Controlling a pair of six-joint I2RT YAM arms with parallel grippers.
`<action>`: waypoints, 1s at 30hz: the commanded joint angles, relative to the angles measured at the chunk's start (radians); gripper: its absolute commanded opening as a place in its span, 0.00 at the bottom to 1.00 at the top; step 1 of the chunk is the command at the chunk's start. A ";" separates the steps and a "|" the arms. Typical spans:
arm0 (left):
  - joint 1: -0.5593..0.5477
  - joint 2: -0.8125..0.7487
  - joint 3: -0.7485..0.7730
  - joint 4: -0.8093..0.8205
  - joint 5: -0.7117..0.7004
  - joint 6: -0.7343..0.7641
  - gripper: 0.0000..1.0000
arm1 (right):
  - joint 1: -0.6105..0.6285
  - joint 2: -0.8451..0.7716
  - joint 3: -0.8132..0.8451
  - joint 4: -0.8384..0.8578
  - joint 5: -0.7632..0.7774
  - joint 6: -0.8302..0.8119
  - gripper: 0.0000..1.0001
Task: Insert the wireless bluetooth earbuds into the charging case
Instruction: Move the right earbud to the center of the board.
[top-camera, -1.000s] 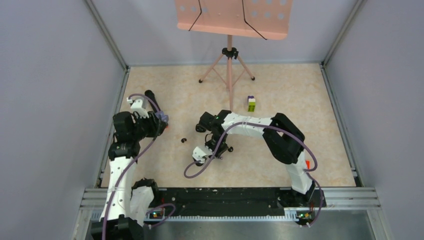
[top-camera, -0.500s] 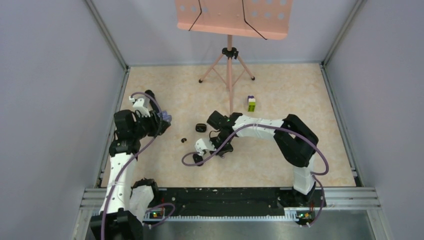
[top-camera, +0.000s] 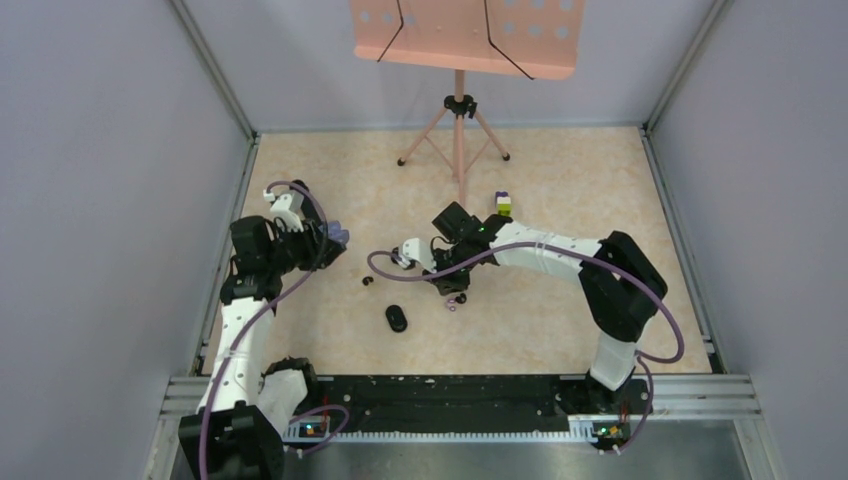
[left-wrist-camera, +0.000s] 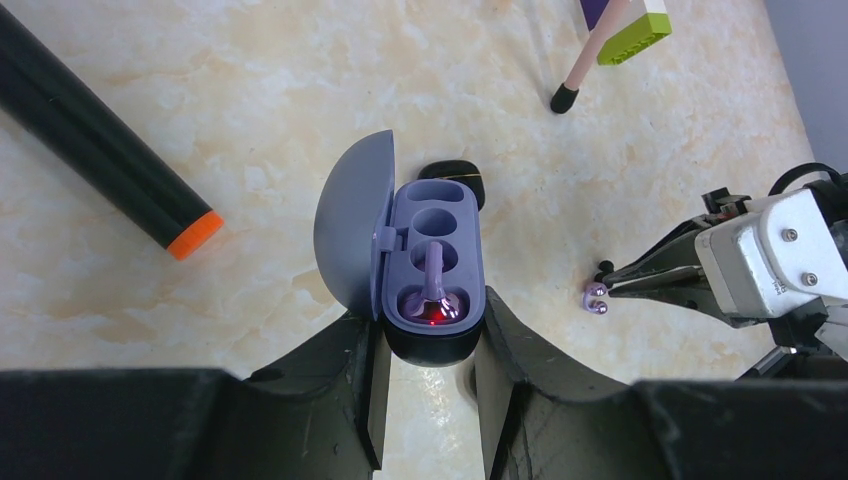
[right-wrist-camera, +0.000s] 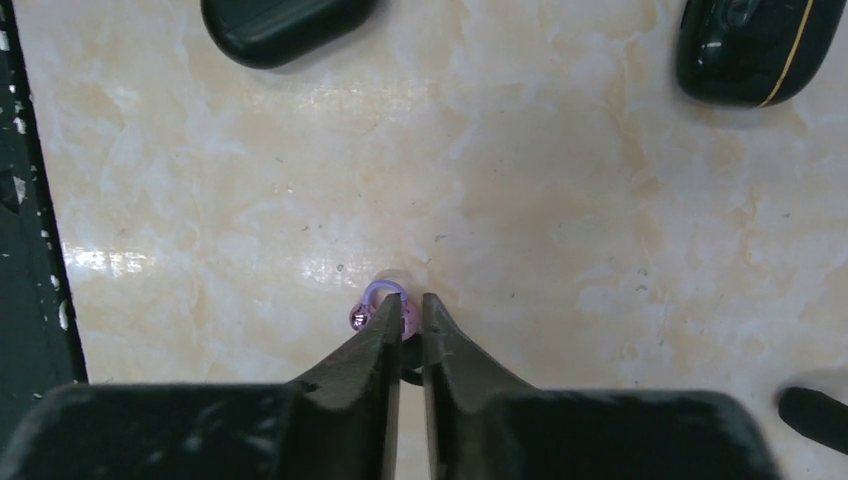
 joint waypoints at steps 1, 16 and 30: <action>0.003 -0.007 0.020 0.038 0.022 0.008 0.00 | -0.017 -0.049 -0.014 -0.006 -0.088 -0.119 0.18; 0.004 -0.047 0.013 -0.013 -0.026 0.040 0.00 | 0.054 0.085 0.174 -0.372 -0.103 -0.971 0.21; 0.005 -0.084 0.009 -0.042 -0.067 0.031 0.00 | 0.101 0.233 0.283 -0.494 0.015 -1.058 0.21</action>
